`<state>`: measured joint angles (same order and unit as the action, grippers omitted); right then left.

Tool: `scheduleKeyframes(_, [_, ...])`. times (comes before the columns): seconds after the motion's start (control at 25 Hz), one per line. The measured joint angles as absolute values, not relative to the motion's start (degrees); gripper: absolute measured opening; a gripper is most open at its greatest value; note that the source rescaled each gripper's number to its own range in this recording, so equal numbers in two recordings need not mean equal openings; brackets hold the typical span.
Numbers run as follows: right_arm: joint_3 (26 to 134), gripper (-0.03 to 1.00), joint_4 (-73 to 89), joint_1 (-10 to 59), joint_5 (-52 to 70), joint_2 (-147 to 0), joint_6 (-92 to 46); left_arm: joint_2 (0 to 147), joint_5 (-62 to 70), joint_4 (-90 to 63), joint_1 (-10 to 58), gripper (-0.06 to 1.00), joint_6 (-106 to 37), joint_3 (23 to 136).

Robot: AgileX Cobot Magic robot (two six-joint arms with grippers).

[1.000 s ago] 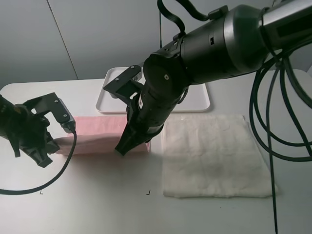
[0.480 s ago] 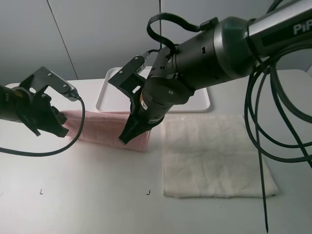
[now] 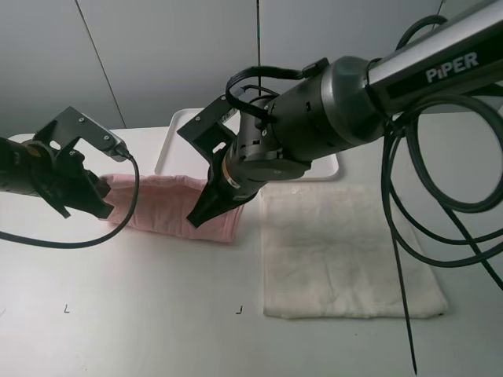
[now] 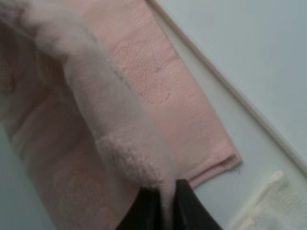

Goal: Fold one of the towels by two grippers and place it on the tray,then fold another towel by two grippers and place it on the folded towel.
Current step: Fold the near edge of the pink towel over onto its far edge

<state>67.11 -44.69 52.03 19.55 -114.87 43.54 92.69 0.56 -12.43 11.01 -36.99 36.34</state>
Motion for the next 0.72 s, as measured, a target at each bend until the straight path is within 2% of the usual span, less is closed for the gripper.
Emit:
scheduleKeyframes(0.16, [67.1, 0.02, -51.0, 51.8, 18.4, -115.5, 50.2, 93.4, -1.5, -12.4, 11.0, 0.17, -37.0, 36.3])
scheduleKeyframes(0.24, [67.1, 0.10, -54.8, 51.6, 18.3, -115.6, 53.2, 93.6, -2.4, -12.4, 11.0, 0.19, -36.9, 36.3])
scheduleKeyframes(0.28, [67.1, 0.19, -56.4, 51.4, 17.9, -115.6, 55.0, 93.6, -2.7, -12.4, 10.9, 0.23, -36.8, 36.3])
scheduleKeyframes(0.36, [67.1, 0.46, -59.8, 51.2, 16.4, -115.6, 59.3, 93.7, -3.4, -12.4, 10.8, 0.35, -36.6, 36.3])
scheduleKeyframes(0.44, [67.1, 0.82, -61.6, 51.1, 15.9, -115.6, 64.7, 93.7, -4.1, -13.5, 10.2, 0.56, -36.5, 36.3])
scheduleKeyframes(0.48, [67.1, 0.91, -62.8, 51.1, 15.9, -115.6, 67.5, 93.7, -4.4, -14.4, 9.9, 0.68, -36.5, 36.3])
scheduleKeyframes(0.52, [67.1, 0.96, -63.8, 51.1, 16.0, -115.6, 69.5, 93.7, -4.8, -15.3, 9.5, 0.78, -36.5, 36.3])
scheduleKeyframes(0.6, [67.1, 0.99, -64.0, 51.0, 16.3, -115.6, 71.5, 93.7, -5.2, -16.9, 8.7, 0.94, -36.5, 36.3])
scheduleKeyframes(0.72, [67.1, 1.00, -63.8, 50.9, 16.4, -115.6, 72.1, 93.8, -3.9, -17.7, 8.0, 1.00, -36.4, 36.6])
